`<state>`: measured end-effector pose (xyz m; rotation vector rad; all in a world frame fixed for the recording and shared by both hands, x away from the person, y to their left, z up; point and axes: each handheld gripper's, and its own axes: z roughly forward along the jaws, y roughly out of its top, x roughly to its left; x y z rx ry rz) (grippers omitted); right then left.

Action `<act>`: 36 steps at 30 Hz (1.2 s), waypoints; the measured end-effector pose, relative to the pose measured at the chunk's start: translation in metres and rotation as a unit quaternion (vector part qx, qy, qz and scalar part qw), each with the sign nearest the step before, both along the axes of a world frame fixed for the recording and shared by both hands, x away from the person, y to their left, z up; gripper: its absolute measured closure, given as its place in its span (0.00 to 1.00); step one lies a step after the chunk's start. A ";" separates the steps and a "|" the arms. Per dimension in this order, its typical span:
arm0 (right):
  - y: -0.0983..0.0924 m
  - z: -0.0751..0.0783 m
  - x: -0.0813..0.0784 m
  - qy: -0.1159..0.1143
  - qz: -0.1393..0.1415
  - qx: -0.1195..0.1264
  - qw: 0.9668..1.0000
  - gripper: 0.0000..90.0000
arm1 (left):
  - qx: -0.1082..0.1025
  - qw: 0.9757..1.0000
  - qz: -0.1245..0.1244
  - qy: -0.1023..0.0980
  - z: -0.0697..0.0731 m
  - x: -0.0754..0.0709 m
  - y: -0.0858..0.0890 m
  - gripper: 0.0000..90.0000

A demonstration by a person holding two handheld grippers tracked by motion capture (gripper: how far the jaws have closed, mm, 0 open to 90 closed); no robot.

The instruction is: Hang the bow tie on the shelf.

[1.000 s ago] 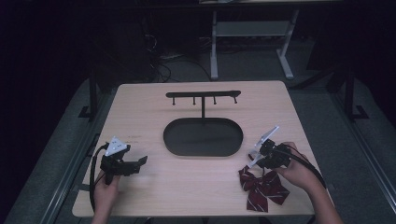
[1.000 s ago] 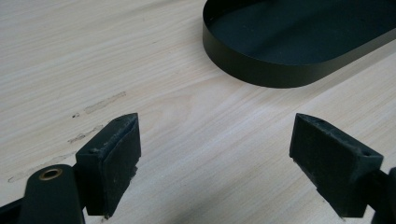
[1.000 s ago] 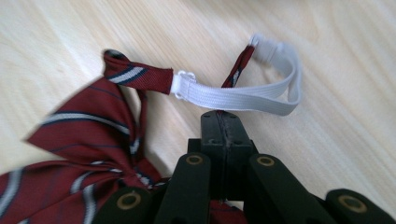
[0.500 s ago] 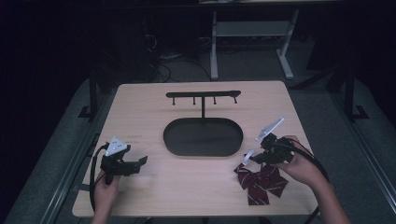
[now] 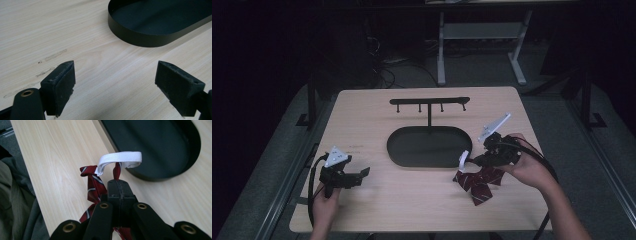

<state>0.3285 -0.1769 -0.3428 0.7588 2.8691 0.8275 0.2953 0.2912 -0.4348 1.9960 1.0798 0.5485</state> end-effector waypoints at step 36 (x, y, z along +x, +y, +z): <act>0.039 0.049 0.029 -0.010 0.037 0.010 0.999 0.99 | -0.003 1.000 0.001 -0.001 0.001 0.000 0.001 0.18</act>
